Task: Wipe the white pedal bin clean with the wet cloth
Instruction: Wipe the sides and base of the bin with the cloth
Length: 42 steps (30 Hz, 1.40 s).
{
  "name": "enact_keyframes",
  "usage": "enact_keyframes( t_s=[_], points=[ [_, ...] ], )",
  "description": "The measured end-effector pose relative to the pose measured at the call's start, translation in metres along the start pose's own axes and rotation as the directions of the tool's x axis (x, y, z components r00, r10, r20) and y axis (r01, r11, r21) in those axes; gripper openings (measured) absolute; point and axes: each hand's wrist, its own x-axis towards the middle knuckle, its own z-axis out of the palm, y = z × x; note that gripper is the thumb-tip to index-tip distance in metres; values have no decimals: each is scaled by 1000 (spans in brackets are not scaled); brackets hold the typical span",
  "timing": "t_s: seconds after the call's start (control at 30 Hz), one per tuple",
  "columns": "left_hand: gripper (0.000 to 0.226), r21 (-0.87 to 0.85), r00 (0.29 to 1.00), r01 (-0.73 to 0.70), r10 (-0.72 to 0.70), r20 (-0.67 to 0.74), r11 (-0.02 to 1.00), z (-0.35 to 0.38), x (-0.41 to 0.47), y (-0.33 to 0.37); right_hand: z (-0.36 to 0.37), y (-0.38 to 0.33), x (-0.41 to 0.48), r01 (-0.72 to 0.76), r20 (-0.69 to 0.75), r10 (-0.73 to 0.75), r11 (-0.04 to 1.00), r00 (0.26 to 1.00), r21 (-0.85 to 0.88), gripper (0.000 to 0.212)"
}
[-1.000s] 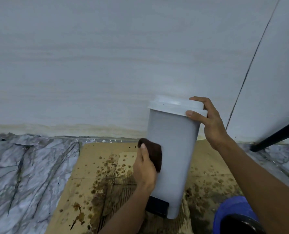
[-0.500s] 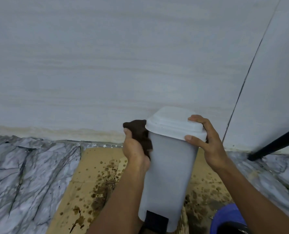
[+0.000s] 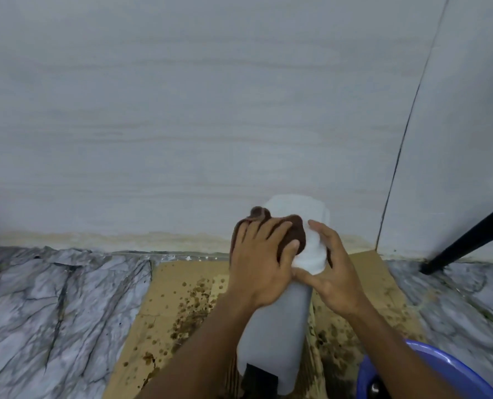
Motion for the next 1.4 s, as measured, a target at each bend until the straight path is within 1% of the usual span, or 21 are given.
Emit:
enact_keyframes(
  t_s=[0.03, 0.07, 0.13, 0.17, 0.23, 0.3, 0.37, 0.4, 0.47, 0.57, 0.63, 0.73, 0.8, 0.9, 0.97, 1.07, 1.17, 1.2, 1.27, 1.3, 1.4],
  points=[
    [60, 6, 998, 54, -54, 35, 999, -5, 5, -5, 3, -3, -6, 5, -5, -5, 1000, 1000, 1, 95],
    [62, -28, 991, 124, -123, 53, 992, -8, 7, -9, 6, -4, -13, 15, -4, -15, 1000, 1000, -8, 93],
    [62, -120, 953, 301, -301, 22, 946, -12, -2, -12, 14, -7, -25, 30, 1, -30, 999, 1000, -28, 90],
    [64, -128, 925, 376, -379, -2, 918, -12, -13, -10, 18, -8, -32, 31, 6, -30, 999, 1000, -34, 91],
    [71, -106, 883, 461, -467, -42, 881, -11, -44, 1, 22, -11, -47, 28, 28, -27, 999, 999, -41, 92],
    [78, -130, 871, 482, -490, -33, 866, -11, -72, 9, 23, -14, -63, 32, 56, -30, 998, 998, -45, 84],
    [79, -116, 883, 467, -469, 11, 877, -12, -90, 10, 20, -16, -78, 25, 74, -22, 999, 997, -41, 68],
    [79, -90, 897, 443, -441, 35, 892, -13, -98, 9, 18, -17, -84, 12, 71, -9, 999, 997, -48, 64],
    [80, -35, 925, 374, -370, 91, 927, -17, -109, 9, 16, -19, -93, -28, 45, 30, 998, 999, -54, 59],
    [76, 56, 949, 265, -271, 159, 963, -26, -110, 8, 16, -23, -95, -96, 13, 96, 995, 995, -18, 39],
    [72, 78, 961, 182, -194, 196, 980, -28, -112, 6, 16, -25, -95, -135, 4, 135, 991, 991, 4, 36],
    [68, 72, 983, 49, -61, 176, 996, -25, -126, 3, 17, -28, -95, -145, 21, 144, 989, 989, 19, 27],
    [64, 58, 993, 14, -21, 115, 998, -18, -137, 7, 17, -32, -95, -152, 27, 150, 987, 988, 56, 23],
    [62, 32, 996, 76, -77, 47, 997, -6, -142, 31, 16, -38, -92, -201, 5, 204, 962, 979, 186, 24],
    [59, 9, 996, 88, -88, 21, 996, 2, -142, 51, 14, -40, -91, -225, -8, 234, 946, 972, 234, 26],
    [55, 19, 999, -31, 31, 25, 999, 12, -145, 60, 5, -39, -91, -222, -2, 226, 961, 974, 167, 38],
    [58, 21, 990, -129, 128, 65, 991, 5, -148, 38, 0, -35, -91, -241, 21, 241, 959, 970, 147, 43],
    [59, 35, 988, -138, 136, 74, 990, 0, -146, 28, -1, -35, -90, -240, 45, 237, 966, 971, 100, 42],
    [62, 57, 992, -107, 103, 78, 993, -11, -138, 4, 0, -32, -86, -221, 94, 225, 974, 970, -56, 45],
    [64, 52, 995, -66, 62, 76, 996, -16, -134, -9, 2, -32, -85, -210, 105, 222, 971, 969, -110, 49],
    [70, -33, 993, 105, -103, 51, 994, -21, -128, -39, 3, -30, -84, -227, 91, 243, 961, 966, -158, 55]
  ],
)
